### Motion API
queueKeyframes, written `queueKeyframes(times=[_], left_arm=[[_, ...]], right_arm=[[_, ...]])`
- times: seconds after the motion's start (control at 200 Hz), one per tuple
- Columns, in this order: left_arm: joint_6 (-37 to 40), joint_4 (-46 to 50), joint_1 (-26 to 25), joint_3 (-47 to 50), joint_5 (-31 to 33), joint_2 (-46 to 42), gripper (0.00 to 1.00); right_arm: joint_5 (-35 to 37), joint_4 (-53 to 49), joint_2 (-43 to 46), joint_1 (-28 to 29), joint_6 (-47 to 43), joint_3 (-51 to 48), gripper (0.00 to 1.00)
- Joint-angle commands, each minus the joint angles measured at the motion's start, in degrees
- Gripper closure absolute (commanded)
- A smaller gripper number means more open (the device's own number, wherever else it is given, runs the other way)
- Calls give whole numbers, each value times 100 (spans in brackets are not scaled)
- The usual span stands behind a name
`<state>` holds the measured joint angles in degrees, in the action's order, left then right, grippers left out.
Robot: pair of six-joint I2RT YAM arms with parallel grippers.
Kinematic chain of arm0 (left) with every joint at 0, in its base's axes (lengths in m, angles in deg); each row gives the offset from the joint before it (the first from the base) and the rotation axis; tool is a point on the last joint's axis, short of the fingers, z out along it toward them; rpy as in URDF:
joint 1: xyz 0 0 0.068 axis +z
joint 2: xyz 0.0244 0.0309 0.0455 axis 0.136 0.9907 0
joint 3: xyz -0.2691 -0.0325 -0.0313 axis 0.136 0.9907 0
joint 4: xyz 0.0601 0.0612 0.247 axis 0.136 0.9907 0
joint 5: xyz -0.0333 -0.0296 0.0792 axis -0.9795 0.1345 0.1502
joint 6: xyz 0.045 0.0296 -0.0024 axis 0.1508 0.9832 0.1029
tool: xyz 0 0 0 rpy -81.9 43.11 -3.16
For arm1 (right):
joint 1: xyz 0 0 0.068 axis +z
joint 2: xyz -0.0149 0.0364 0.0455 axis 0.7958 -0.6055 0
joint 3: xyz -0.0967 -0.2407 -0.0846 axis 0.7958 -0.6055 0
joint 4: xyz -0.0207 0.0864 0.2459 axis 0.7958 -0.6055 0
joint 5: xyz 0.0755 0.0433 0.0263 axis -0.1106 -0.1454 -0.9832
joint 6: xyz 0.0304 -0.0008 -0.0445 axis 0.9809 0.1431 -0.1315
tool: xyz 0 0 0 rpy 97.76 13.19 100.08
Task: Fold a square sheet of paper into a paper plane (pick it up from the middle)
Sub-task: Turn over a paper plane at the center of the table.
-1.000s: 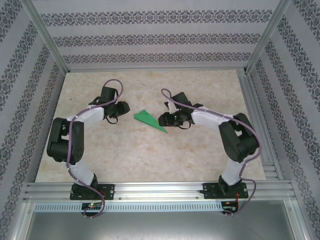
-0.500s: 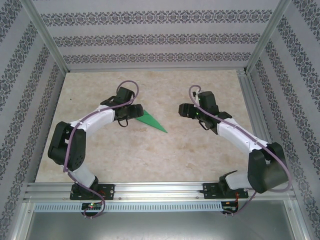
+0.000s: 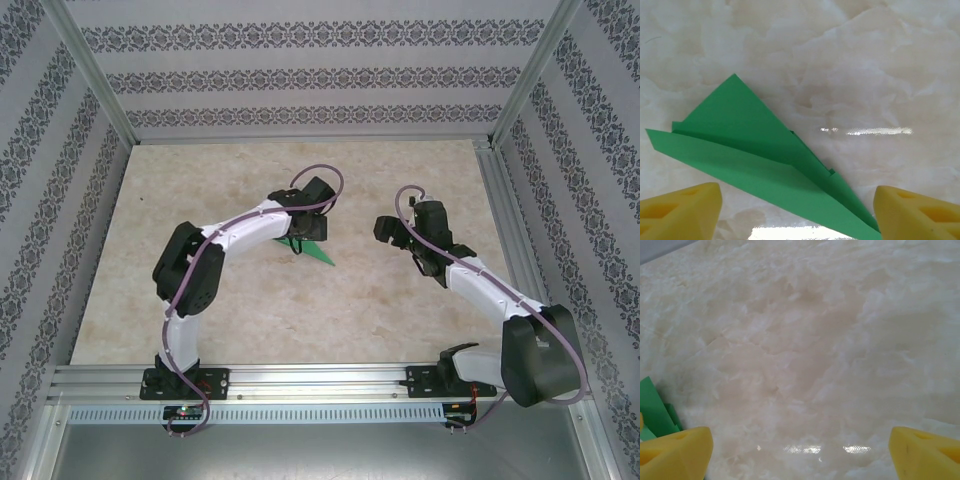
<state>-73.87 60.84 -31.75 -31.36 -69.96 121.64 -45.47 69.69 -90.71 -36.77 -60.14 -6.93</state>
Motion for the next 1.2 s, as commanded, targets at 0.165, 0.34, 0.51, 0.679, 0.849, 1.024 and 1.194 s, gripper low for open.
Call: queueKeyframes(times=[0.165,0.34,0.51,0.679,0.849,1.024,1.194], left_arm=[[-356,882,-51,-547,439,483,32],[-459,971,-55,-477,587,378,38],[-603,825,-51,-160,507,129,44],[-969,216,-51,377,217,-75,58],[-1461,-439,-51,853,-17,-287,69],[-1837,-901,12,1313,28,-541,75],[-1841,-1130,72,1560,91,-775,86]], right_arm=[[-124,353,-130,-32,132,-21,9],[-171,356,-231,-36,157,-3,10],[-169,356,-274,-41,170,-1,10],[-200,357,-387,-36,189,31,11],[-246,355,-478,-37,199,58,12],[-250,348,-486,-40,186,61,12],[-265,368,-503,-40,192,58,12]])
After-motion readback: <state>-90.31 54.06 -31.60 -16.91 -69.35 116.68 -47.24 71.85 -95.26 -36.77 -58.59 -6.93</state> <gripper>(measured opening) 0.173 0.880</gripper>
